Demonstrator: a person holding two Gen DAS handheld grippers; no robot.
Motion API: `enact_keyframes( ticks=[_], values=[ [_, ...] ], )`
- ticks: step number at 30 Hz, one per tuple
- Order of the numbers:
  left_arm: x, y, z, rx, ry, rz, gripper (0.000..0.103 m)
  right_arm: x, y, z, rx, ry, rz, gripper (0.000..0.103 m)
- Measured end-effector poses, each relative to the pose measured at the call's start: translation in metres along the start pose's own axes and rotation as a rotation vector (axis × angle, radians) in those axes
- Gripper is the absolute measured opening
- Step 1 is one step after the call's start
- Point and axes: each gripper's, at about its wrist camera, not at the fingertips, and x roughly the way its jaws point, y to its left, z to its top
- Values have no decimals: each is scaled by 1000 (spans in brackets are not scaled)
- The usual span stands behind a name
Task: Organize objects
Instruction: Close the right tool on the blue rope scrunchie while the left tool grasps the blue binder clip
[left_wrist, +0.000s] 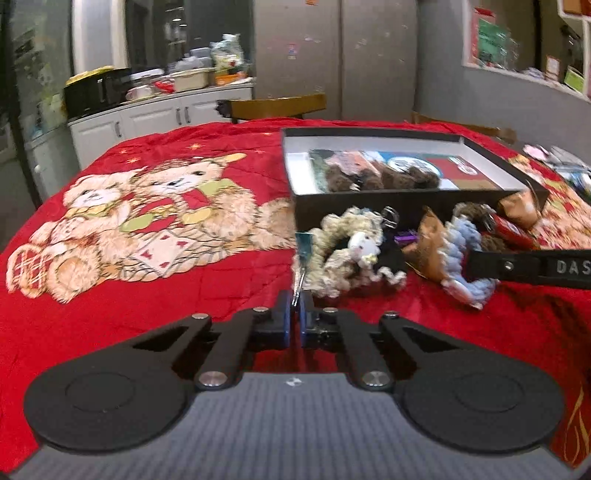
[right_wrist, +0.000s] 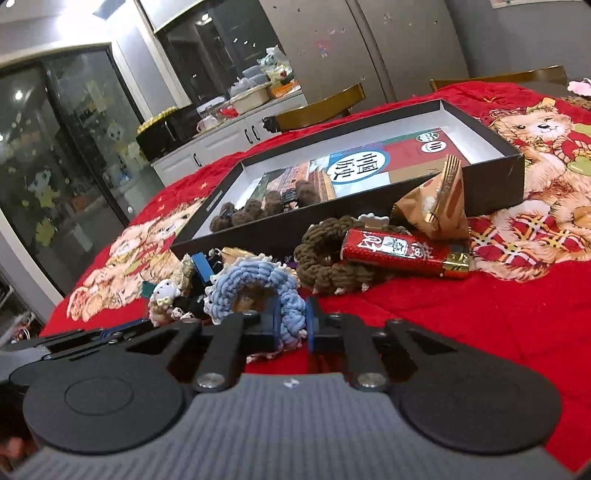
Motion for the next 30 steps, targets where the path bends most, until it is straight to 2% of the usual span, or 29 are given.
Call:
enact_keyframes(
  ticks=[7, 11, 13, 16, 22, 27, 30],
  values=[
    [-9, -1, 0, -2, -40, 33, 4, -5, -2, 0, 10, -37, -9, 14],
    [-4, 0, 0, -10, -6, 34, 4, -11, -2, 0, 9, -74, -11, 13],
    [-1, 1, 0, -7, 20, 9, 5, -13, -2, 0, 7, -83, -11, 13],
    [-1, -3, -1, 13, 19, 26, 5, -15, -3, 0, 9, -85, -8, 14],
    [6, -2, 2, -11, 22, 51, 5, -14, -9, 0, 50, -85, 28, 14],
    [6, 7, 3, -83, 17, 32, 4, -14, -10, 0, 69, -103, 7, 13],
    [4, 7, 3, -90, 13, 84, 4, -16, -14, 1, 90, -110, 9, 12]
  ],
)
